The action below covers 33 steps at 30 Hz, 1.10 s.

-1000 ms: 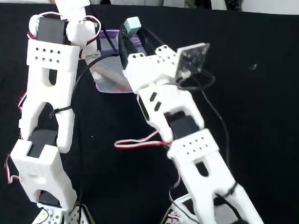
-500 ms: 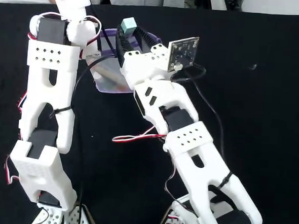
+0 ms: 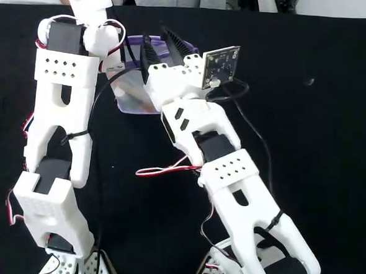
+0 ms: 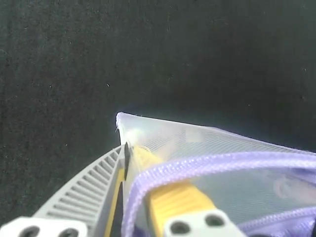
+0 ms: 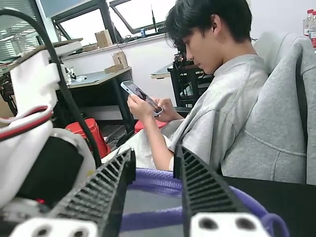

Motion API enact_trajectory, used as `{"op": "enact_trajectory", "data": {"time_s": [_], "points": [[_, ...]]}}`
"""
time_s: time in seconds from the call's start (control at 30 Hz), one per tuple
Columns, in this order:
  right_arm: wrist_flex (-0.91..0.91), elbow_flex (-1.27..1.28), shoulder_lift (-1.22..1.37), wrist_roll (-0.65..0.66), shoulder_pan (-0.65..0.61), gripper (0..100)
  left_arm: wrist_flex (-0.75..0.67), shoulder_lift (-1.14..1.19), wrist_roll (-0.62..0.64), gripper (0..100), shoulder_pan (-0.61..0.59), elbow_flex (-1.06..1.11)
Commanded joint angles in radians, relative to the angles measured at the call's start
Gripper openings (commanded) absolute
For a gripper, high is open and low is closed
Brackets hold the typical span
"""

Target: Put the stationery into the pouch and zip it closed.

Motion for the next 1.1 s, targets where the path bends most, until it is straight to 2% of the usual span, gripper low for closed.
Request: {"op": "enact_trajectory", "data": {"time_s": [0.0,0.17,0.43,0.57,0.73,0.83,1.07], "points": [[0.000,-0.016,0.012,0.061,-0.005,13.1,-0.020,-0.003,-0.008,3,-0.021,-0.002],[0.133,-0.081,-0.085,0.095,0.037,13.1,-0.020,-0.003,-0.008,3,-0.021,-0.002],[0.451,-0.200,-0.346,0.097,0.201,12.8,-0.020,-0.003,-0.008,3,-0.019,-0.002],[0.577,-0.170,-0.412,0.104,0.304,12.8,-0.020,-0.002,-0.008,3,-0.019,-0.002],[0.583,-0.016,-0.449,0.121,0.428,12.9,-0.021,0.005,-0.008,3,-0.015,-0.002],[0.560,0.101,-0.475,0.183,0.420,12.9,-0.021,0.005,-0.008,3,-0.015,-0.002],[0.430,0.367,-0.615,0.204,0.272,12.9,-0.021,0.005,-0.008,3,-0.015,-0.002]]}}
